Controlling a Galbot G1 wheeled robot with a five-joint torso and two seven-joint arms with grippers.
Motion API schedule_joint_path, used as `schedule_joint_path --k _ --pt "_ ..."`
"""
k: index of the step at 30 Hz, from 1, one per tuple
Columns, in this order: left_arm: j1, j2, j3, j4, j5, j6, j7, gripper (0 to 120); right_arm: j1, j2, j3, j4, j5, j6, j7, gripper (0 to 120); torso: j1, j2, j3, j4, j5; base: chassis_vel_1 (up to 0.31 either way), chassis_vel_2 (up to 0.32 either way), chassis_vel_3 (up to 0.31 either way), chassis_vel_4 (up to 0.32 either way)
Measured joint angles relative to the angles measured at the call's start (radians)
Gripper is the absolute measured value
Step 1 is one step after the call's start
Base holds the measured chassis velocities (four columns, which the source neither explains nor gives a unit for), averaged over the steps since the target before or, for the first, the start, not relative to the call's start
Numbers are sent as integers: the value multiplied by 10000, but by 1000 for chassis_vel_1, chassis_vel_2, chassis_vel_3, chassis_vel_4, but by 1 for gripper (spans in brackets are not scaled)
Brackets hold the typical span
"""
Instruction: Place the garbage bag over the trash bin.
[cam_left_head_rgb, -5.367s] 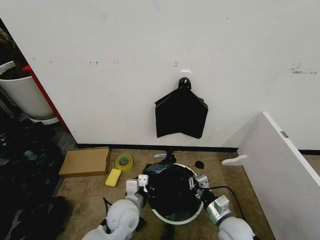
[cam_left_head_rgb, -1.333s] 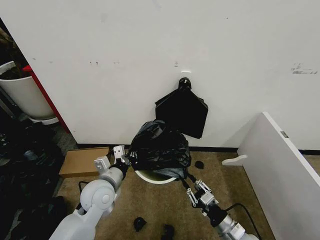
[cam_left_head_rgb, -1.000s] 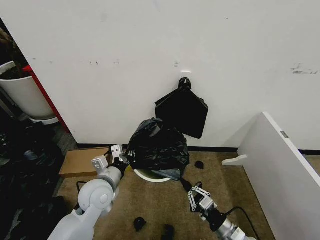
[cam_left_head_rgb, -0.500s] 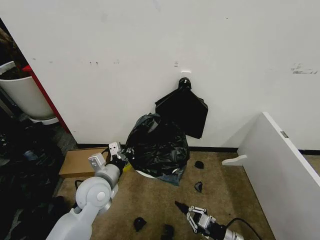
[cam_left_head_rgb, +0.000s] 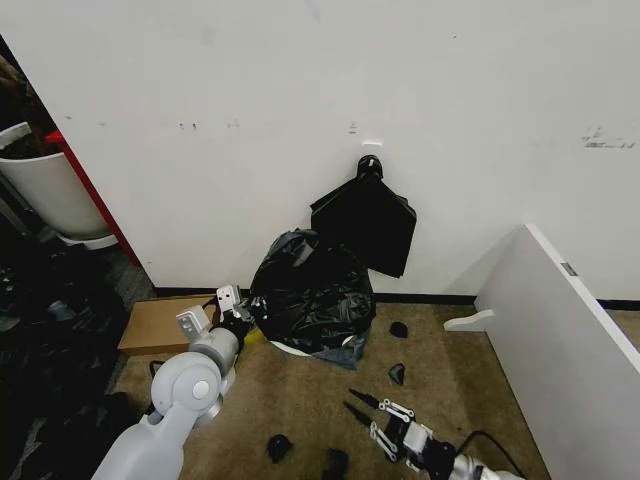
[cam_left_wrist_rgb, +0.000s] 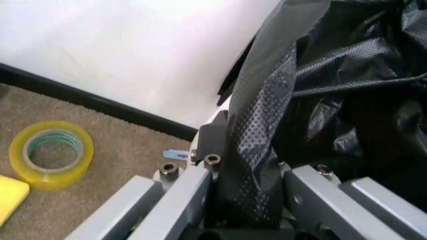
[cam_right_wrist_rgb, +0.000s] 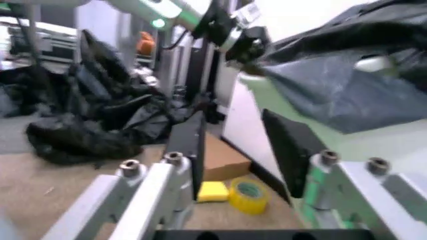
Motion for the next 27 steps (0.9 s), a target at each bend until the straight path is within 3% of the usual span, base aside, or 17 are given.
schedule_joint_path --k 2,3,6,13,16,27 --pt "0 -9 15 0 5 -1 0 0 -142 57 -277 254 -966 -172 1888 45 0 0 0 -1 0 0 0 0 0" --pt "0 -9 15 0 5 -1 0 0 -142 57 -277 254 -966 -172 1888 45 0 0 0 -1 0 0 0 0 0" --pt "5 -5 20 -1 9 -1 0 0 -152 223 -654 513 -1525 -446 3944 58 0 0 0 0 0 0 0 0 0" --pt "46 2 31 -13 22 -1 -4 0 -102 384 -811 668 -1622 -544 4515 84 0 0 0 0 0 0 0 0 0" --pt "65 -33 64 -14 42 -1 -5 0 -77 408 -801 669 -1623 -552 4503 81 0 0 0 0 0 0 0 0 0" --pt "123 -160 195 -97 96 1 -59 0 221 629 -780 460 -1827 -700 4273 39 0 0 0 0 0 0 0 0 0"
